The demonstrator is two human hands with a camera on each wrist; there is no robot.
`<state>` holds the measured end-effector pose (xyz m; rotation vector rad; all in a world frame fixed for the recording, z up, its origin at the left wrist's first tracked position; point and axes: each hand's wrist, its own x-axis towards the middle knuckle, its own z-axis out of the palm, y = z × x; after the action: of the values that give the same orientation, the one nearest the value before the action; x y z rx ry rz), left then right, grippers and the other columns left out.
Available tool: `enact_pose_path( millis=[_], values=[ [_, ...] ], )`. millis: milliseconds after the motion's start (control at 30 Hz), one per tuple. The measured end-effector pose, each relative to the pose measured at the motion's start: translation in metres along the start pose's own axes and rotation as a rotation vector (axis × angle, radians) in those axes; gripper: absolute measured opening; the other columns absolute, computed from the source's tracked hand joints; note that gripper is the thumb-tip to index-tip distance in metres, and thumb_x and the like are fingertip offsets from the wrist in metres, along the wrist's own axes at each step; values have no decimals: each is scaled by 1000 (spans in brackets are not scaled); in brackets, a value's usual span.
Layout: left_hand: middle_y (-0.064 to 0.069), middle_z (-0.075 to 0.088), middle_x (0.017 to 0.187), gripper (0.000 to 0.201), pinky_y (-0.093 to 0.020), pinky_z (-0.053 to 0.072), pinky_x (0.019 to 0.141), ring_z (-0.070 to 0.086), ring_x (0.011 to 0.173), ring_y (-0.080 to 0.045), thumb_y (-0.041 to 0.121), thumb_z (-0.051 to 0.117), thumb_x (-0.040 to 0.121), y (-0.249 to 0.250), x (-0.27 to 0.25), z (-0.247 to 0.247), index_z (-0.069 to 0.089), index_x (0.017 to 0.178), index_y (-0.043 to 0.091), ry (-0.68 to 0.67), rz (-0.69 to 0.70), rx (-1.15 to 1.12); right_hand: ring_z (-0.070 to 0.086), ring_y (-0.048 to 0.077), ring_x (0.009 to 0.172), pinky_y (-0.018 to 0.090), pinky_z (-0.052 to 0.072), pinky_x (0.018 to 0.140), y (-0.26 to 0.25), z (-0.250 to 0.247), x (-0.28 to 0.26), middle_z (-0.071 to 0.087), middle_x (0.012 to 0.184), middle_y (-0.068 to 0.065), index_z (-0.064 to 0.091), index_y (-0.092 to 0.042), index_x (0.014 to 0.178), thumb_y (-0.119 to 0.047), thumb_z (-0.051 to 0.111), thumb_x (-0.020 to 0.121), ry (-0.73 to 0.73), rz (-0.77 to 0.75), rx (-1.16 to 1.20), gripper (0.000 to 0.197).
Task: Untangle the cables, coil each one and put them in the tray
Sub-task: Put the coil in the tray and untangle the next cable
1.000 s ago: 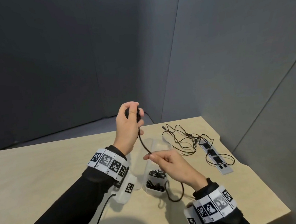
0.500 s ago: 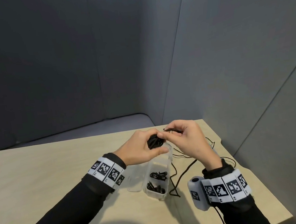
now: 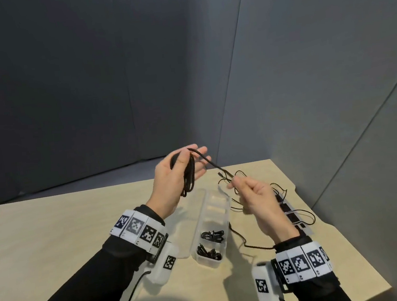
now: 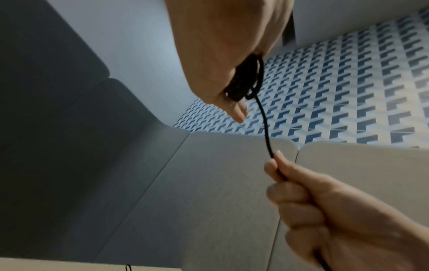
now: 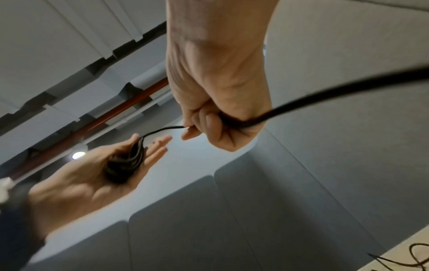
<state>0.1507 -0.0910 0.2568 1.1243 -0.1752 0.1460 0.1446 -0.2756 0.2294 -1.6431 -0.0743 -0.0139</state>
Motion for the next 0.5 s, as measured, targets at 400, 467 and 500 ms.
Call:
enact_pose_path(
  millis=[400, 467, 500],
  values=[
    [5, 58, 75, 8, -22, 33, 44, 37, 49, -8, 22, 44, 99, -5, 10, -7, 51, 103, 22, 152, 202, 274, 34, 3, 45, 18, 28, 50, 10, 29, -26, 40, 45, -13, 72, -21, 97, -25, 52, 96, -348, -180, -483, 21],
    [8, 60, 76, 11, -24, 37, 53, 43, 53, -6, 31, 44, 97, -10, 14, -19, 52, 98, 23, 79, 321, 603, 38, 6, 46, 23, 30, 51, 3, 25, -27, 44, 48, -9, 67, -27, 86, -30, 50, 95, -374, -247, -662, 20],
    [9, 61, 75, 17, -26, 39, 57, 47, 55, -4, 37, 41, 96, -13, 13, -24, 52, 96, 24, 22, 369, 792, 40, 6, 47, 22, 29, 52, -5, 22, -28, 46, 48, -8, 65, -28, 83, -32, 50, 94, -371, -287, -731, 19]
  ],
)
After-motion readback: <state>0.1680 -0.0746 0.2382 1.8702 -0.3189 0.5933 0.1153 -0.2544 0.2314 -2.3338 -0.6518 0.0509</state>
